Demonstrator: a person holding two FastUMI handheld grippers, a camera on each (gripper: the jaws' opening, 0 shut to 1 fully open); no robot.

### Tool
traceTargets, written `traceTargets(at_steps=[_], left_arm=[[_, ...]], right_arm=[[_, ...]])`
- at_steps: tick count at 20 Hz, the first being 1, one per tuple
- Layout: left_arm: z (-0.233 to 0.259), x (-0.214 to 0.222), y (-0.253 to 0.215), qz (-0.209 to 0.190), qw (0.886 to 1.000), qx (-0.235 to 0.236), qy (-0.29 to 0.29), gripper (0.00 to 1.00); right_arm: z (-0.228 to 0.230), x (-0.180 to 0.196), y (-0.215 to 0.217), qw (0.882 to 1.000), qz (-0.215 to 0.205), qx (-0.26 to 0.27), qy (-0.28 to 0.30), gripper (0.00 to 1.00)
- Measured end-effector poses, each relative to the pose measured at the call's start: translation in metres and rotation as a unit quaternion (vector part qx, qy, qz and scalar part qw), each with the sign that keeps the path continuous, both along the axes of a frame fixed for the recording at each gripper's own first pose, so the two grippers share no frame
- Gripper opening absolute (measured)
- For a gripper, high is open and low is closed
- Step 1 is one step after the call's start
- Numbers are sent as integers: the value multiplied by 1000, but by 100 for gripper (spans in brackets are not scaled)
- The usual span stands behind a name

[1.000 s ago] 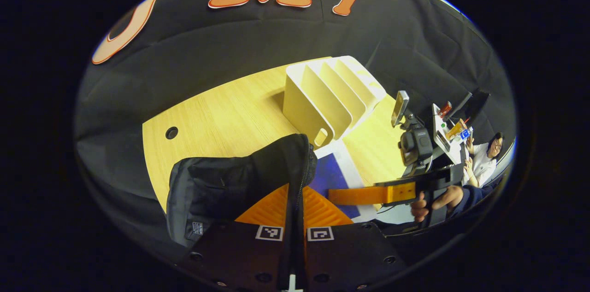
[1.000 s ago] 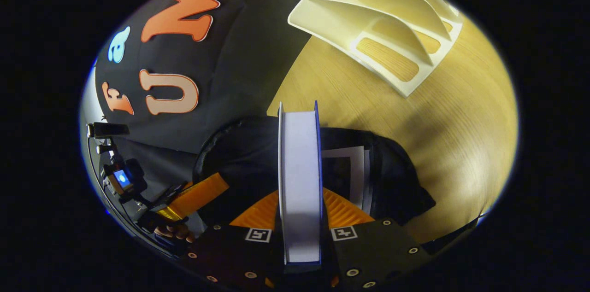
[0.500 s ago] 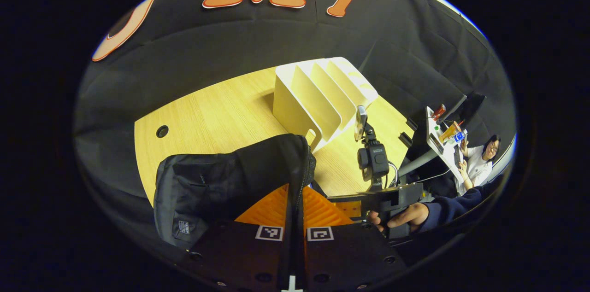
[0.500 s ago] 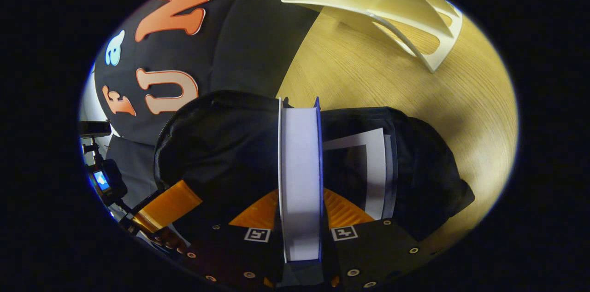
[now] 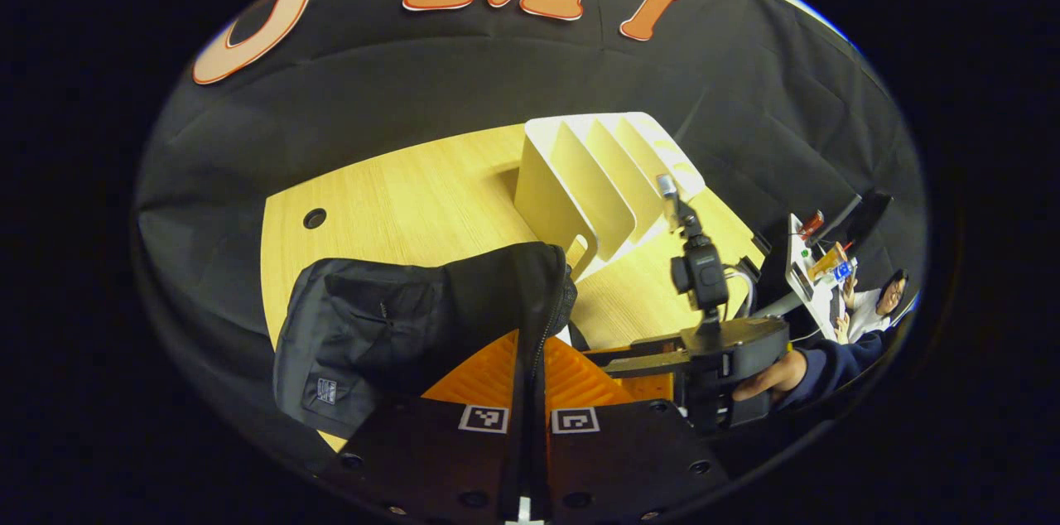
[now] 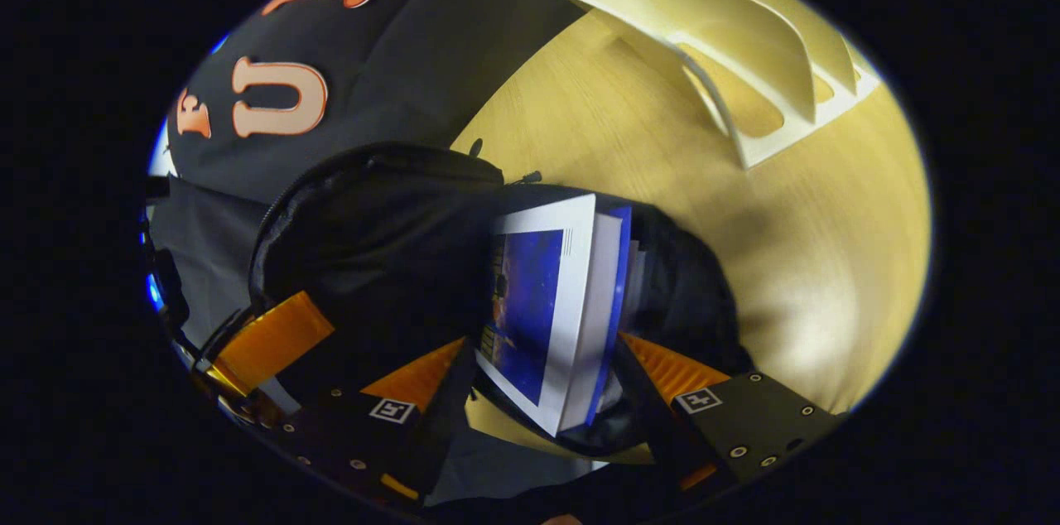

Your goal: Open the schoolbag, grab two books from the bookshelf and put them into the schoolbag.

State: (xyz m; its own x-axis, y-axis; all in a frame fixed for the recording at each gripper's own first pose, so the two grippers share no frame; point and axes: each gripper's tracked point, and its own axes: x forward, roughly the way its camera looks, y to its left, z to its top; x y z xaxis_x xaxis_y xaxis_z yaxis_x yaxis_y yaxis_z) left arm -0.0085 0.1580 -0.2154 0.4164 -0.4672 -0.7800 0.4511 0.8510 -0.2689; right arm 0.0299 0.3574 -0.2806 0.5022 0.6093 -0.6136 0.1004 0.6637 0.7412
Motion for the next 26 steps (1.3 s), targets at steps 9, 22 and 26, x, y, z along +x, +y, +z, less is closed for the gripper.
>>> traceTargets(at_steps=[9, 22, 26], left_arm=[[-22, -14, -31, 23, 998, 50, 3, 10], [44, -13, -146, 57, 995, -3, -87, 87], [93, 11, -174, 109, 977, -13, -186, 93]], right_arm=[[38, -3, -113, 995, -28, -74, -57, 98], [135, -4, -253, 963, -66, -167, -201, 98], [176, -2, -292, 931, -76, -227, -276, 98]])
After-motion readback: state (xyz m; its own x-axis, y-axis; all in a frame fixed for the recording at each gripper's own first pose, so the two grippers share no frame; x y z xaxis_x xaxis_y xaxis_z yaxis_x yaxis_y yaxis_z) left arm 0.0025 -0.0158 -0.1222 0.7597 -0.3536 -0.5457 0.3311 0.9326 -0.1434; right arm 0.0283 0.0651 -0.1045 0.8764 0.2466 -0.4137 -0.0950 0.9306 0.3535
